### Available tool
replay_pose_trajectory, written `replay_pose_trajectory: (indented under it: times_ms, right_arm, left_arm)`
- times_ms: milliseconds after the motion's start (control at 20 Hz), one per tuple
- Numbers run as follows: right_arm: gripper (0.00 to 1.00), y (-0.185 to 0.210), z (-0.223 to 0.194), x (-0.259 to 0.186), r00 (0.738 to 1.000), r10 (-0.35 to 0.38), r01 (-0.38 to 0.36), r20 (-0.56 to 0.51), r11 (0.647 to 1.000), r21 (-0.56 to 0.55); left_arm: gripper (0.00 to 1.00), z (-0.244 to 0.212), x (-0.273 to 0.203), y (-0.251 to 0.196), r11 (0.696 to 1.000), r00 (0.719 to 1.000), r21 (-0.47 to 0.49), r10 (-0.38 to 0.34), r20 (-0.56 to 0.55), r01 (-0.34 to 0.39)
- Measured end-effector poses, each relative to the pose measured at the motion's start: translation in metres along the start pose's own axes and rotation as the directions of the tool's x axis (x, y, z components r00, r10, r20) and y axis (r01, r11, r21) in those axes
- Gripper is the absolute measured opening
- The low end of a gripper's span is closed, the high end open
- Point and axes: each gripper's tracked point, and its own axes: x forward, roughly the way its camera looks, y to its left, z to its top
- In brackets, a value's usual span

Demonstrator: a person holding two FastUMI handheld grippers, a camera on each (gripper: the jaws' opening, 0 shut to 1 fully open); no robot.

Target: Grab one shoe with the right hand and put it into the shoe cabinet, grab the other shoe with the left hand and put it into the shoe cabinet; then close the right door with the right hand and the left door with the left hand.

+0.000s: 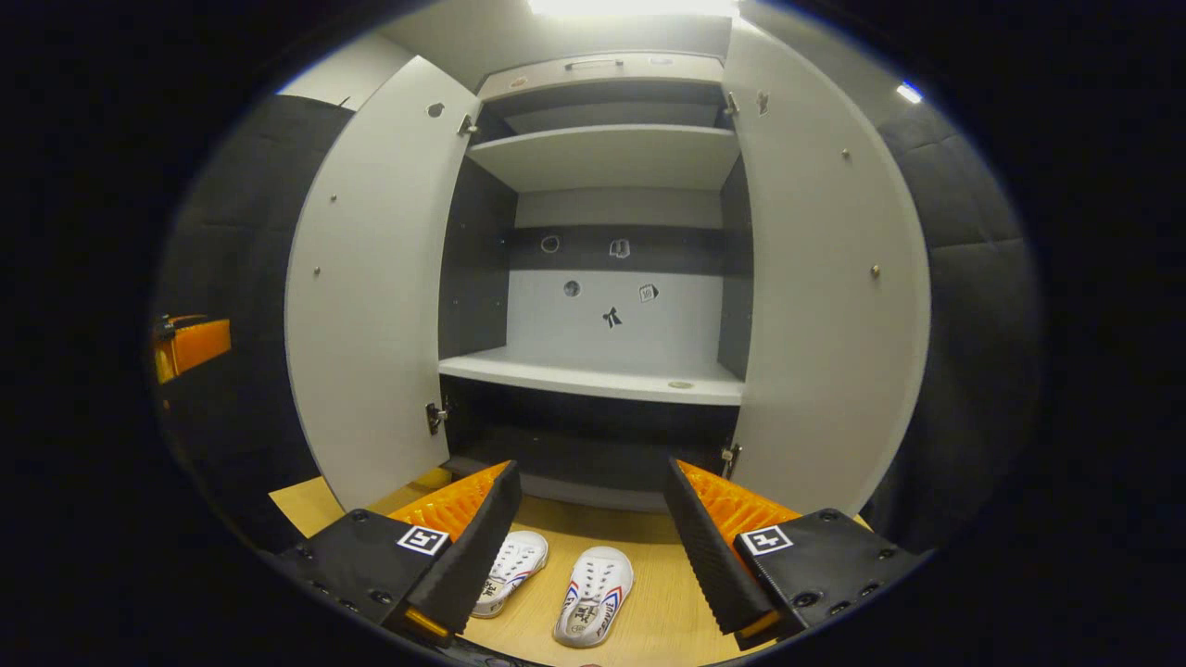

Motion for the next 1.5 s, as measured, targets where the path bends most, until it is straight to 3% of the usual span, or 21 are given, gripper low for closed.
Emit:
replay_pose_trajectory:
  times_ms: [350,900,1200,1350,1400,1500]
  right_arm:
    - [0.97,0.014,-0.095,0.052,0.973,0.032,-0.032,-0.227,0.999,0.004]
    - [0.98,0.016,-0.210,0.092,0.867,0.089,-0.074,-0.491,0.996,0.050]
    - [0.99,0.028,-0.253,0.097,0.783,0.130,-0.084,-0.608,0.991,0.104]
    - [0.94,0.030,-0.260,0.101,0.766,0.128,-0.069,-0.630,0.991,0.118]
    - [0.86,0.029,-0.261,0.103,0.763,0.120,-0.064,-0.635,0.992,0.111]
    - [0.81,0.027,-0.269,0.103,0.743,0.103,-0.064,-0.661,0.995,0.083]
  left_arm:
    - [0.78,-0.001,-0.014,0.019,0.998,0.998,0.016,0.065,-0.008,-0.065]
    - [0.78,0.004,-0.031,0.030,0.988,0.988,0.054,0.148,-0.035,-0.146]
    - [0.78,-0.002,-0.033,0.030,0.984,0.984,0.065,0.168,-0.063,-0.164]
    - [0.78,-0.001,-0.035,0.031,0.982,0.982,0.069,0.178,-0.068,-0.173]
    - [0.78,-0.002,-0.037,0.031,0.981,0.981,0.071,0.183,-0.070,-0.178]
    - [0.78,-0.003,-0.042,0.031,0.980,0.979,0.068,0.191,-0.072,-0.186]
